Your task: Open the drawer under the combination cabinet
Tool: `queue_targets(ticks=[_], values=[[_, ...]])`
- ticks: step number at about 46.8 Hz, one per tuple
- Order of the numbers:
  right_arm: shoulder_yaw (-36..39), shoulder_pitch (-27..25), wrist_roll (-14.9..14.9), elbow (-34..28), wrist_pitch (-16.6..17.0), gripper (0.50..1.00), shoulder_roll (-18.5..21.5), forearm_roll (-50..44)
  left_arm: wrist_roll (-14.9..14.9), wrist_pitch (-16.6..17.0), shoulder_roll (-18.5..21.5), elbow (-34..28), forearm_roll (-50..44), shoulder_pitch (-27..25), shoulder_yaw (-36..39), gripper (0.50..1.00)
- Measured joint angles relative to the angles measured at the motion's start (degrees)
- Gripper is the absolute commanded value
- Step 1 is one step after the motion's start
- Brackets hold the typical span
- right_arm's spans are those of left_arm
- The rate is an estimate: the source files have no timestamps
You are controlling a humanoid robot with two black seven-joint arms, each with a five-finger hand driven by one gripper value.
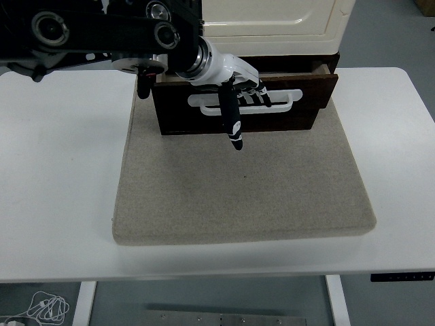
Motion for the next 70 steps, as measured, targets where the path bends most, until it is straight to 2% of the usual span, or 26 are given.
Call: queue_targets(ticks=[47,70], values=[[0.0,0.0,0.0,0.0,0.0,0.926,0.0,0.0,0.1,-3.7,0.2,-0.4,0.0,-0.3,-2.2,1.0],[0.0,0.0,0.0,0.0,0.0,0.926,0.0,0.0,0.1,-7.4,0.8,-0.4,-0.1,-0.7,-3.6,1.0]])
